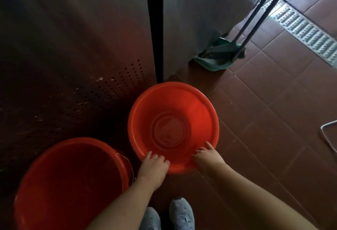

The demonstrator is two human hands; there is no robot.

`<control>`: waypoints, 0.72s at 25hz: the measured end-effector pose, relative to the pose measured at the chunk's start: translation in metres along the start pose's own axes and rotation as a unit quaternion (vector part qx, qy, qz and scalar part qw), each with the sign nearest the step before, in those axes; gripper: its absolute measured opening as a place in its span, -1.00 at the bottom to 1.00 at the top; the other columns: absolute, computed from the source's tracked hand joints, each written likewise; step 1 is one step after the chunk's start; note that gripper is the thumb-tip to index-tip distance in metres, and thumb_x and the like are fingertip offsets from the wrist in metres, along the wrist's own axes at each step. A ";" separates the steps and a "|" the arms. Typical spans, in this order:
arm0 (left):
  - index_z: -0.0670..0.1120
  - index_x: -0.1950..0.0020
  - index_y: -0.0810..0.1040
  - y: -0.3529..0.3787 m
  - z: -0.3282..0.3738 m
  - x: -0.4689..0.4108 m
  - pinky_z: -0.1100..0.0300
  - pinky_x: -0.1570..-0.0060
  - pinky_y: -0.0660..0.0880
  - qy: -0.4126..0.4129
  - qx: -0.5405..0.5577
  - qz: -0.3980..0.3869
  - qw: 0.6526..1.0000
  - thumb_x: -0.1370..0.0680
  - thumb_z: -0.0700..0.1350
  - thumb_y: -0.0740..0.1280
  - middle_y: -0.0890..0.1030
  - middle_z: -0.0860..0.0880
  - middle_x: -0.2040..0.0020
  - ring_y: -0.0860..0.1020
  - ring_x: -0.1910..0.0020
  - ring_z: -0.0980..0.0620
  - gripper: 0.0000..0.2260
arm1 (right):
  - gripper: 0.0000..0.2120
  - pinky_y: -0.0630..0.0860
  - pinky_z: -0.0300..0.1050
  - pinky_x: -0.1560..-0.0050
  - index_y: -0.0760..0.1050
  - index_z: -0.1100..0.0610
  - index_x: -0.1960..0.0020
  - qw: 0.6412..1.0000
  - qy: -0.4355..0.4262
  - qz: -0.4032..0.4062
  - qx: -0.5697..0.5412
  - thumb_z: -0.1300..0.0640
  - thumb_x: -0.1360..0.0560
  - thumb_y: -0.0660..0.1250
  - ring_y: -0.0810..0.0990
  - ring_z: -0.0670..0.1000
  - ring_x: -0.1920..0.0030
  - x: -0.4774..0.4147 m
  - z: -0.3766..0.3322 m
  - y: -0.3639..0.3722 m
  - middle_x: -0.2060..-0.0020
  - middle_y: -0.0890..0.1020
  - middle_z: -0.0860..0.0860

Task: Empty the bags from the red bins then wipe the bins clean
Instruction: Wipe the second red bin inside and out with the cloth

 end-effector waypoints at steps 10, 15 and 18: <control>-0.05 0.10 0.56 -0.077 0.002 0.044 0.00 0.10 0.52 0.032 -0.009 0.232 0.972 -0.41 -0.22 0.28 0.57 -0.03 0.26 0.57 0.25 -0.11 -0.87 | -0.72 0.56 -0.10 0.33 0.54 0.06 0.31 0.970 -0.025 0.231 0.076 0.13 -0.12 0.63 0.57 0.06 0.45 0.073 -0.001 -0.071 0.46 0.55 -0.05; -0.04 0.14 0.54 -0.155 0.032 0.140 0.02 0.19 0.51 0.043 0.001 0.259 0.965 -0.43 -0.19 0.18 0.55 -0.03 0.30 0.56 0.29 -0.11 -0.84 | -0.71 0.57 -0.06 0.28 0.54 0.07 0.25 0.971 -0.042 0.222 0.081 0.15 -0.13 0.60 0.58 0.08 0.38 0.188 -0.013 -0.132 0.39 0.57 -0.03; -0.03 0.11 0.53 -0.218 0.044 0.203 0.04 0.17 0.50 0.035 -0.016 0.251 0.967 -0.37 -0.21 0.38 0.56 -0.02 0.27 0.57 0.27 -0.10 -0.86 | -0.67 0.55 -0.04 0.26 0.52 0.07 0.23 0.965 -0.043 0.247 0.074 0.15 -0.09 0.60 0.58 0.10 0.37 0.269 -0.018 -0.190 0.38 0.56 -0.02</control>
Point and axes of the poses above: each hand's wrist, its own x-axis away from the middle knuckle, its own y-axis out of the palm, z = x × y, the point moved 7 cm from there along -x, towards the middle knuckle
